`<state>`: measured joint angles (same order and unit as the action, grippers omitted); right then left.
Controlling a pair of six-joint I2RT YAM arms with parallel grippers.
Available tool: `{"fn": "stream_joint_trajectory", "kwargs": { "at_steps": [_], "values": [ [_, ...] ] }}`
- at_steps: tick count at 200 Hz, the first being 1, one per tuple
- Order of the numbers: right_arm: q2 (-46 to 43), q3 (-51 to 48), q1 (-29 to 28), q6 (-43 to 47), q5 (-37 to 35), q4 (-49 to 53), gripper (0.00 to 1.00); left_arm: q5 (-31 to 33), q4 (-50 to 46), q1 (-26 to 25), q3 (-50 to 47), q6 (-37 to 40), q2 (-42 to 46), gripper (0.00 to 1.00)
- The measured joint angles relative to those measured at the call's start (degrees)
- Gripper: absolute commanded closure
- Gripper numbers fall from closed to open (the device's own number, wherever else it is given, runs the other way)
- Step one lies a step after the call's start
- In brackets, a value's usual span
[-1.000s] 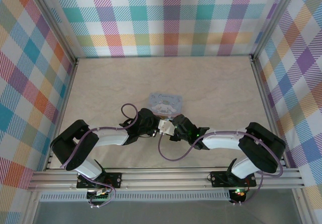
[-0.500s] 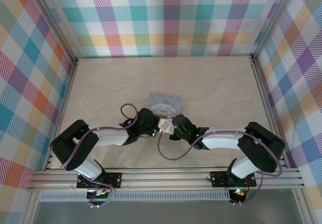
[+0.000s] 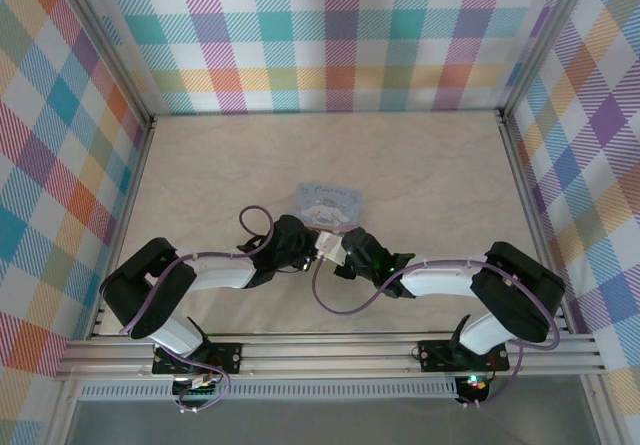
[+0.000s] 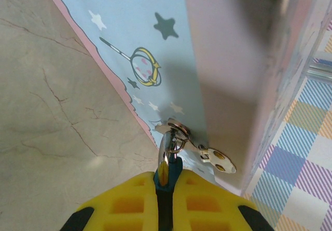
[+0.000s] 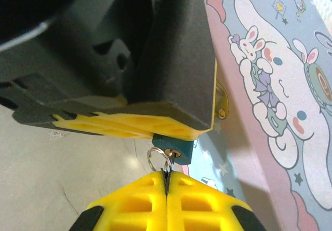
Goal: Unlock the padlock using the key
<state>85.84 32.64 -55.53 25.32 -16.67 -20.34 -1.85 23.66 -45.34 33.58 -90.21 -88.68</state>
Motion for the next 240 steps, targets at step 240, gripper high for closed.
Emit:
{"fn": "stream_joint_trajectory", "kwargs": {
  "at_steps": [240],
  "values": [
    [2.03,-2.27,7.56,-27.93,15.91,-7.28,1.00,1.53,-0.13,0.11,0.00,0.02,-0.02,1.00]
  ]
}}
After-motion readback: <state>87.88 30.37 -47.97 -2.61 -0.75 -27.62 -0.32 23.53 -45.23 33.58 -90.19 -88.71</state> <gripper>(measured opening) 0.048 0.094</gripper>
